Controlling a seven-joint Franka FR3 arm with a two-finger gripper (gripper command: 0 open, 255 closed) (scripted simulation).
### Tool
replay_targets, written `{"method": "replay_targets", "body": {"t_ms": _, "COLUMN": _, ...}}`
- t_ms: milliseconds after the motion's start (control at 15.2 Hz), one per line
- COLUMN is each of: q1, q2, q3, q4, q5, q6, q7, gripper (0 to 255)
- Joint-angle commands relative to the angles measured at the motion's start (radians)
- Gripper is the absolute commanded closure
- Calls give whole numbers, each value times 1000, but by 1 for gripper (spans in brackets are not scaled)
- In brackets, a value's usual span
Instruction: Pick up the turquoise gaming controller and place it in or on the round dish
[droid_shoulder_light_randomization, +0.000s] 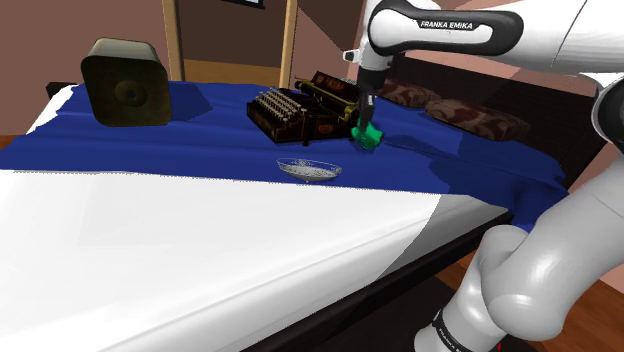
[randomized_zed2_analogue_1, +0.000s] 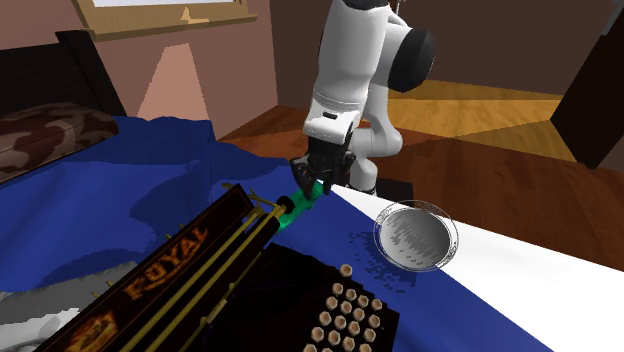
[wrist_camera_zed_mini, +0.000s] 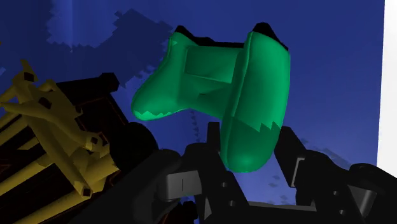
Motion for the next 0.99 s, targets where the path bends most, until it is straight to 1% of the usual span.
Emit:
{"method": "replay_targets", "body": {"t_ms": 0, "q1": 1, "q2": 5, "q3": 1, "q4": 36, "q5": 2, "q6": -27, "q7": -6, "gripper": 255}}
{"method": "replay_targets", "body": {"t_ms": 396, "q1": 3, "q2": 28, "q3": 3, "q4": 139, "q5": 9, "q6": -105, "q7": -23, "gripper": 255}}
{"method": "replay_targets", "body": {"t_ms": 924, "q1": 77, "q2": 44, "q3": 126, "q4": 144, "q5": 39, "q6": -134, "q7": 170, "gripper": 255}}
